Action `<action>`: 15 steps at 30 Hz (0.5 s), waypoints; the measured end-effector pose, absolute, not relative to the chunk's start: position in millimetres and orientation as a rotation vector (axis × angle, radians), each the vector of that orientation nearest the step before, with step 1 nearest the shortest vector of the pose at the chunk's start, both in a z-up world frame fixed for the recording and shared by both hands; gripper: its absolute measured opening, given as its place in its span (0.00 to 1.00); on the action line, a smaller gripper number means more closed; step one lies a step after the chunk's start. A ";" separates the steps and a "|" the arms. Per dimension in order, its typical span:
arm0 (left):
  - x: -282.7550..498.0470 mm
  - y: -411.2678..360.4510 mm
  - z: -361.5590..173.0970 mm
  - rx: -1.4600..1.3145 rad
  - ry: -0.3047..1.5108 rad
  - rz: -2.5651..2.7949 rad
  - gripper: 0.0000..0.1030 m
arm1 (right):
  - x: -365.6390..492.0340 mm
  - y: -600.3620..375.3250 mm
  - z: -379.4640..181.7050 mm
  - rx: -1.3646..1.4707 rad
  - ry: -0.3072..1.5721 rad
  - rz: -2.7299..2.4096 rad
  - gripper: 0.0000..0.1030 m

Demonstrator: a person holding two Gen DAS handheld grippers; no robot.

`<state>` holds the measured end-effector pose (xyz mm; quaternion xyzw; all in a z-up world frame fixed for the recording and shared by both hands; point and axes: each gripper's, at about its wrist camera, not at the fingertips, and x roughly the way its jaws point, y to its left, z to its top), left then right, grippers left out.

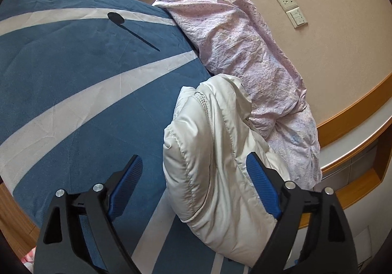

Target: Fold large clothes

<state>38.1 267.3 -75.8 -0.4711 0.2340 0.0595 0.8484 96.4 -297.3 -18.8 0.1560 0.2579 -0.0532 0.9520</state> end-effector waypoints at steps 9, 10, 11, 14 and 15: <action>46.6 252.9 -75.2 -0.964 0.480 0.141 0.90 | 141.7 -183.6 6.5 0.019 0.523 0.168 0.73; 48.3 251.4 -74.9 -0.959 0.482 0.144 0.90 | 147.6 -170.4 5.7 -0.008 0.533 0.180 0.73; 50.3 249.9 -74.8 -0.958 0.485 0.144 0.90 | 152.1 -158.3 4.5 -0.028 0.542 0.197 0.73; 56.2 247.2 -73.6 -0.960 0.486 0.138 0.90 | 151.0 -128.5 -1.7 -0.089 0.562 0.223 0.73; 57.9 246.7 -73.1 -0.958 0.487 0.137 0.90 | 152.2 -120.0 -4.1 -0.109 0.569 0.226 0.73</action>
